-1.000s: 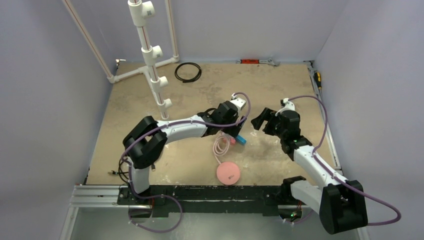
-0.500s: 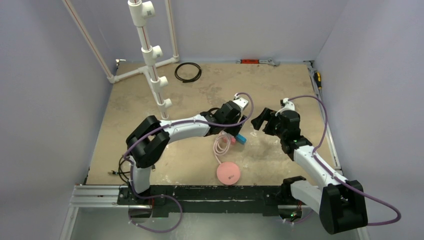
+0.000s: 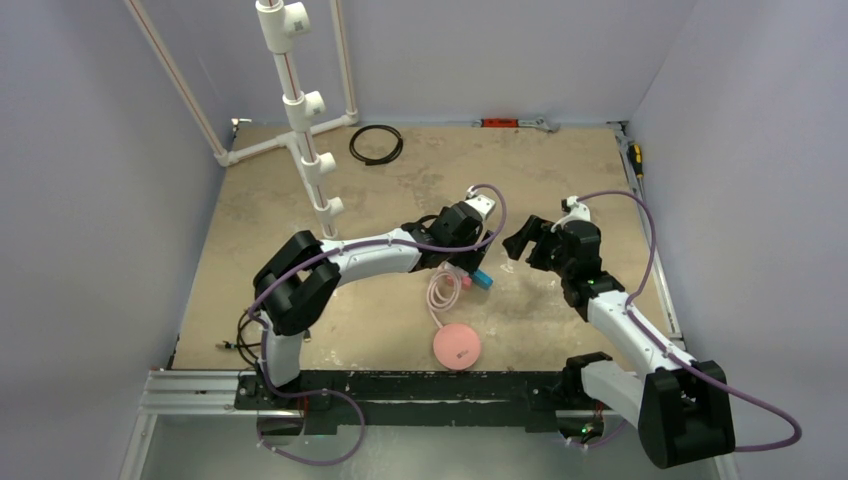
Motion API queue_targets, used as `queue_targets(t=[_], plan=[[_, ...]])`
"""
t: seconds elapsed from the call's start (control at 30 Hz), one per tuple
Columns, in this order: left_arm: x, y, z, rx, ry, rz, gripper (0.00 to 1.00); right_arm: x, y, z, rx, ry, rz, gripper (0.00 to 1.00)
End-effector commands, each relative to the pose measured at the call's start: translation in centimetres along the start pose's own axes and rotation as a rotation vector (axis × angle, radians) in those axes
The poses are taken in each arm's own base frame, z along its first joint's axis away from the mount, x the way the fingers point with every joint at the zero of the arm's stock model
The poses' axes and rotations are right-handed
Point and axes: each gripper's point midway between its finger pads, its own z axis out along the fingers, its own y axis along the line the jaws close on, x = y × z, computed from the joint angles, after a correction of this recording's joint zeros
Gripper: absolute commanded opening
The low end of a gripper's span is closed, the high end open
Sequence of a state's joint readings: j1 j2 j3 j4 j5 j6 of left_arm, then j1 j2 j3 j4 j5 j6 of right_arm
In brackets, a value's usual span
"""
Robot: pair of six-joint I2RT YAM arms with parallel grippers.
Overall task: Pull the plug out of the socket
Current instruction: Remove the plug from the socket.
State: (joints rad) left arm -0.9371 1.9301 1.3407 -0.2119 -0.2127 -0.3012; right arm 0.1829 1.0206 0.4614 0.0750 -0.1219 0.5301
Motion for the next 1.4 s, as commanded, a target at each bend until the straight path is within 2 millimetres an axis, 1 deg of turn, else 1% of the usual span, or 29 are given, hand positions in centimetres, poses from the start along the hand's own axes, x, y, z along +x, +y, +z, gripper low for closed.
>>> queue_targets(t=[0.0,0.1,0.23,0.4,0.53,0.6,0.67,0.77,0.83,0.93,0.97,1.0,1.07,1.13,1.27,1.3,1.37], plan=[[1.0,0.2,-0.2,-0.02,0.043,0.003,0.78,-0.7,0.0,-0.2,-0.001,-0.033,-0.019,0.85],[1.2,0.1,0.0,-0.015,0.051,0.005,0.77,-0.7,0.0,-0.2,-0.003,-0.033,-0.019,0.85],[1.7,0.0,0.2,-0.01,0.067,0.005,0.7,-0.7,0.0,-0.2,-0.001,-0.035,-0.02,0.85],[2.4,-0.1,0.4,0.0,0.09,0.0,0.64,-0.7,-0.1,-0.2,-0.001,-0.035,-0.021,0.86],[2.5,-0.1,0.3,0.003,0.093,0.002,0.5,-0.8,0.2,-0.3,-0.015,-0.042,-0.024,0.86],[2.1,0.0,0.0,0.0,0.075,0.004,0.41,-1.0,0.5,-0.6,-0.03,-0.049,-0.023,0.85],[1.2,0.0,-0.6,0.007,0.038,0.004,0.32,-1.2,1.2,-0.9,-0.06,-0.056,-0.021,0.86],[-0.4,0.0,-2.0,0.027,-0.036,0.01,0.19,-1.6,3.2,-1.7,-0.16,-0.064,-0.026,0.85],[-2.0,-0.2,-3.2,0.049,-0.102,0.012,0.11,-1.8,4.2,-2.3,-0.212,-0.071,-0.044,0.85],[-4.2,-0.2,-5.7,0.076,-0.208,0.015,0.01,-2.1,5.8,-3.5,-0.295,-0.076,-0.072,0.87],[-5.4,-0.2,-7.1,0.089,-0.26,0.016,0.0,-2.3,6.2,-3.9,-0.314,-0.079,-0.078,0.87],[-5.9,-0.1,-7.9,0.096,-0.3,0.018,0.0,-2.4,6.7,-4.3,-0.339,-0.085,-0.086,0.88],[-7.6,0.1,-10.3,0.111,-0.394,0.024,0.0,-2.7,7.8,-5.4,-0.392,-0.092,-0.103,0.9],[-8.6,0.4,-12.4,0.124,-0.468,0.033,0.0,-2.9,9.1,-6.5,-0.459,-0.096,-0.122,0.91],[-9.2,0.5,-15.8,0.166,-0.583,0.067,0.0,-2.7,11.1,-8.1,-0.574,-0.076,-0.162,0.92],[-9.1,0.6,-16.2,0.166,-0.593,0.07,0.0,-2.7,11.3,-8.3,-0.586,-0.066,-0.164,0.92],[-8.6,1.1,-16.4,0.149,-0.574,0.071,0.0,-2.5,11.3,-8.3,-0.582,-0.056,-0.163,0.92]])
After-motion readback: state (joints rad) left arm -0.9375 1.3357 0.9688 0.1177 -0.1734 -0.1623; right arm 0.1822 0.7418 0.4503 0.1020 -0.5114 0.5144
